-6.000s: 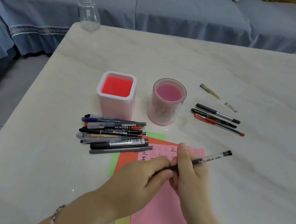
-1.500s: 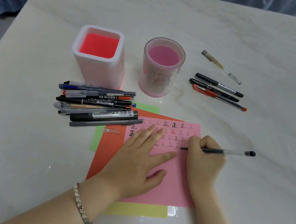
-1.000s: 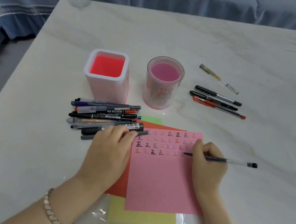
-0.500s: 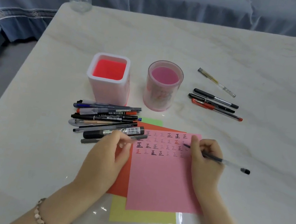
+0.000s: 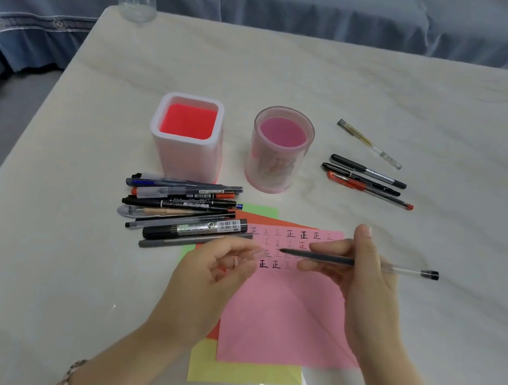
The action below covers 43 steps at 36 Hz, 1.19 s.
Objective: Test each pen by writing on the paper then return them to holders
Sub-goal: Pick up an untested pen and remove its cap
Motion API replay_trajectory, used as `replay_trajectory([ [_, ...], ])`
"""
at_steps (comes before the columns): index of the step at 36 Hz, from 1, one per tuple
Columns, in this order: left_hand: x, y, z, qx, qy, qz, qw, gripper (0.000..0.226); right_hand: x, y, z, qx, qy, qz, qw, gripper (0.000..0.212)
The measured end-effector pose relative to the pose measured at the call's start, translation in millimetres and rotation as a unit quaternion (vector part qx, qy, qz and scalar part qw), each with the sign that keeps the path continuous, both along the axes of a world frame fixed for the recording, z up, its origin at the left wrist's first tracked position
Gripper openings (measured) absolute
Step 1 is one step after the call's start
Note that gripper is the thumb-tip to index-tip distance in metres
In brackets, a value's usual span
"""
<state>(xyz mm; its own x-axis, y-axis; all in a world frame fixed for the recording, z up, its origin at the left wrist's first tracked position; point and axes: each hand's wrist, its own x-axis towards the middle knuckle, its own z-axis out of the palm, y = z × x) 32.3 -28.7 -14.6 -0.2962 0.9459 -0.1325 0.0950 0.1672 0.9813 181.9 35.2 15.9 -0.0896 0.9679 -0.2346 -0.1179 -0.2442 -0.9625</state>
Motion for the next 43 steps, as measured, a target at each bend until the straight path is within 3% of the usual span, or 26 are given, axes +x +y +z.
replay_trajectory([
  [12,2.3,-1.6,8.7,0.029,0.053,-0.010,0.998,0.030,-0.2,-3.5,-3.3,0.002,-0.027,0.014,1.000,0.059],
  [18,2.3,-2.8,9.9,0.070,0.138,-0.053,0.987,0.025,-0.7,-5.5,-4.7,0.006,-0.042,0.039,0.998,0.052],
  [20,1.9,-4.1,6.8,0.108,0.205,-0.099,0.968,0.013,-2.2,-7.2,-6.4,0.010,-0.039,0.045,0.998,0.049],
  [23,-0.3,-3.1,-6.1,0.163,0.352,-0.174,0.905,0.037,-3.8,-10.6,-11.1,0.010,-0.030,0.036,0.999,0.048],
  [25,-2.0,-1.2,-11.2,0.167,0.390,-0.190,0.885,0.046,-4.6,-13.3,-17.4,0.015,-0.036,0.031,0.999,0.050],
  [28,2.8,0.6,-4.1,0.122,0.317,-0.186,0.922,0.036,-6.5,-13.1,-21.6,0.035,-0.044,0.028,0.998,0.055],
  [30,7.7,5.5,2.5,0.042,0.195,-0.199,0.960,0.024,-5.9,-8.1,-18.5,0.060,-0.040,0.025,0.997,0.053],
  [32,10.6,16.0,16.8,-0.018,0.045,-0.195,0.980,0.031,-3.3,-1.7,-13.0,0.097,-0.021,0.027,0.995,0.049],
  [35,9.2,30.8,35.2,-0.089,-0.145,-0.227,0.959,0.034,1.3,4.3,-5.1,0.160,-0.007,0.060,0.985,0.047],
  [37,7.9,36.3,41.5,-0.104,-0.166,-0.262,0.945,0.035,3.4,6.7,-2.9,0.172,0.003,0.064,0.983,0.047],
  [40,7.2,42.0,42.4,-0.066,-0.051,-0.268,0.960,0.034,3.5,7.8,-9.9,0.130,0.022,0.025,0.991,0.060],
  [42,5.3,42.3,34.8,-0.002,0.129,-0.277,0.952,0.033,1.7,5.4,-19.7,0.070,0.022,-0.001,0.997,0.060],
  [43,3.4,41.3,28.9,0.041,0.236,-0.281,0.929,0.032,0.7,4.0,-24.8,0.043,0.009,-0.003,0.999,0.059],
])
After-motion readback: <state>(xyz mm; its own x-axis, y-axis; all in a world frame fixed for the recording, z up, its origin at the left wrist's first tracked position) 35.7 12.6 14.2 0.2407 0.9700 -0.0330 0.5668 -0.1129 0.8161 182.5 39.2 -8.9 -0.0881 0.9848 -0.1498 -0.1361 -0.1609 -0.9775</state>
